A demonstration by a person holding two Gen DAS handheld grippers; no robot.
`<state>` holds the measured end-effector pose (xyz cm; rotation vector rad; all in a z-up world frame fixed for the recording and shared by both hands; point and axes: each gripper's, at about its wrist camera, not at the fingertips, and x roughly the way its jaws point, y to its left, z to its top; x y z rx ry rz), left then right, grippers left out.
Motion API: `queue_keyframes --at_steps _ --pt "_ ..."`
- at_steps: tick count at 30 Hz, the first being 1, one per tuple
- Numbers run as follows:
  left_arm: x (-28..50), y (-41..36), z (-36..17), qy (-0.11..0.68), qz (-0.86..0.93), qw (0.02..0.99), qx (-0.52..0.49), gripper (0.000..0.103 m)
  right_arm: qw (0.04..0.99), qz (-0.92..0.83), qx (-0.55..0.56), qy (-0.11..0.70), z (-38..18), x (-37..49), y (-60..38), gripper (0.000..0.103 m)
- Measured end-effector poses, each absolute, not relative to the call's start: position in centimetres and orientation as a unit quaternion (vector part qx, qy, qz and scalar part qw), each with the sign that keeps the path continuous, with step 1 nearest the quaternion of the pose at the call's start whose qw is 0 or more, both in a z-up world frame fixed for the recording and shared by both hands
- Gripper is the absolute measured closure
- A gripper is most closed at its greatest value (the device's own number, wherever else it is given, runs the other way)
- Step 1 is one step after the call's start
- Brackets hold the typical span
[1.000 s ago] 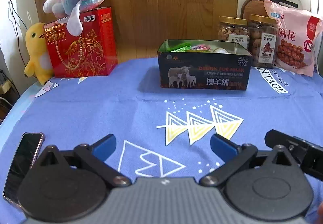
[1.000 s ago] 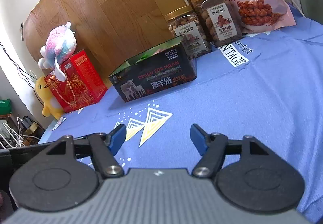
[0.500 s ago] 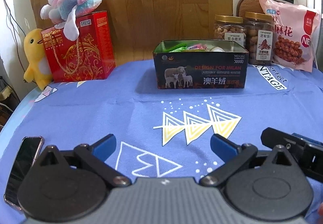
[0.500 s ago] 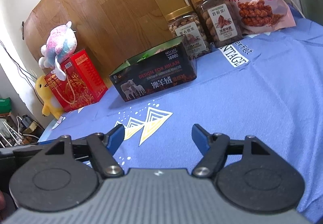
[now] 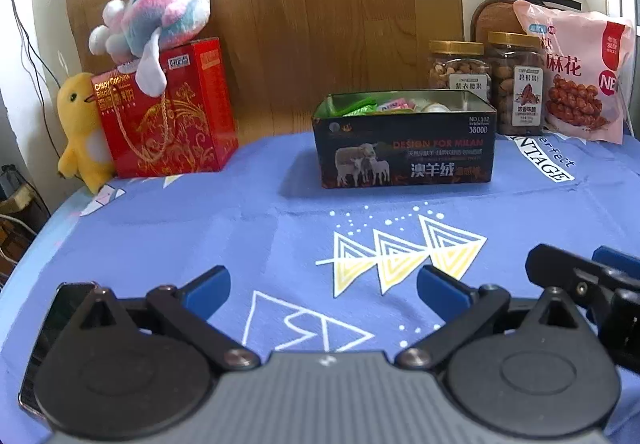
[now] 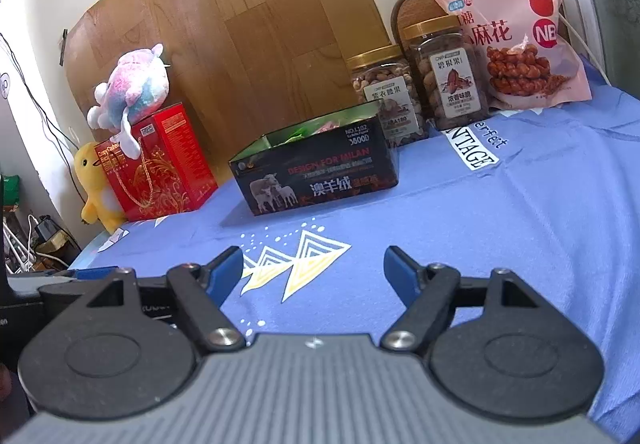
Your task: Organize snacks
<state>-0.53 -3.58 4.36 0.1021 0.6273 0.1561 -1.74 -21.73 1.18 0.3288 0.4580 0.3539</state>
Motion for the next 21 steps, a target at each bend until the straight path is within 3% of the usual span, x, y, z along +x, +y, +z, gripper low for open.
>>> queue_keyframes --at_steps 21 --pt "-1.27 -2.97 4.24 0.278 0.110 0.952 0.071 0.000 0.945 0.171 0.162 0.226 1.10 -2.10 -21.48 0.023"
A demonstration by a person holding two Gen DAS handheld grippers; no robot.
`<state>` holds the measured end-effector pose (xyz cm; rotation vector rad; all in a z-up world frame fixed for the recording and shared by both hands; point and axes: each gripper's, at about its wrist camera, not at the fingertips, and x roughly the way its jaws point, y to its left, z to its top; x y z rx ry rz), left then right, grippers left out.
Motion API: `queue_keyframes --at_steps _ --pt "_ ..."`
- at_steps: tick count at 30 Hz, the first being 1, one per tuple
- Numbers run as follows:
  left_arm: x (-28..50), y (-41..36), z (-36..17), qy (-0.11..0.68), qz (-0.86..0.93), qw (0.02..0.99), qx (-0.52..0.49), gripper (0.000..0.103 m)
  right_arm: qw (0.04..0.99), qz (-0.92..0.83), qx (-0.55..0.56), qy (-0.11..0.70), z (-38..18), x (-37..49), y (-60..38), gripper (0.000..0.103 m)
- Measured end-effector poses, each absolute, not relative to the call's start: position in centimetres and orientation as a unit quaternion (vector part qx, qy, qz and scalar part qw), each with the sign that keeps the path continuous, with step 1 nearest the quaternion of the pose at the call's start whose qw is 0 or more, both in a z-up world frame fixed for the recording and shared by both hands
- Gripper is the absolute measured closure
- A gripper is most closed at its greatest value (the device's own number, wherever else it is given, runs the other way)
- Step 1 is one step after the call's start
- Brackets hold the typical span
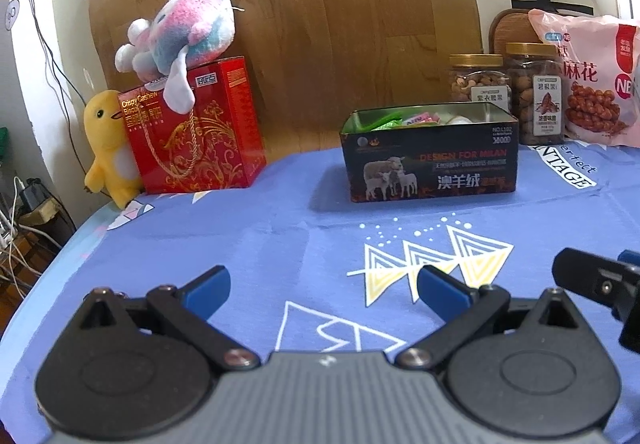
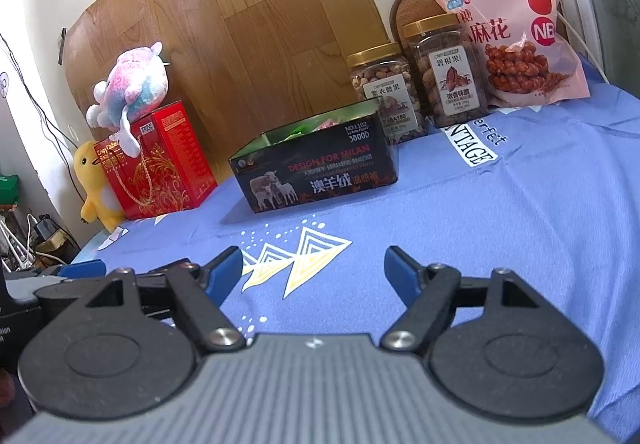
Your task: Organize snacks
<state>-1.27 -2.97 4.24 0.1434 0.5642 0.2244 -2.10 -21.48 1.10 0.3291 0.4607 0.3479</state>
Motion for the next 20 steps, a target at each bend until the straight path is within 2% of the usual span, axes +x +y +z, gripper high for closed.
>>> queue_keyframes --at_steps 20 --pt "-1.78 -3.24 4.34 0.274 0.073 0.957 0.065 0.000 0.946 0.167 0.162 0.225 0.99 -2.29 -21.52 0.023"
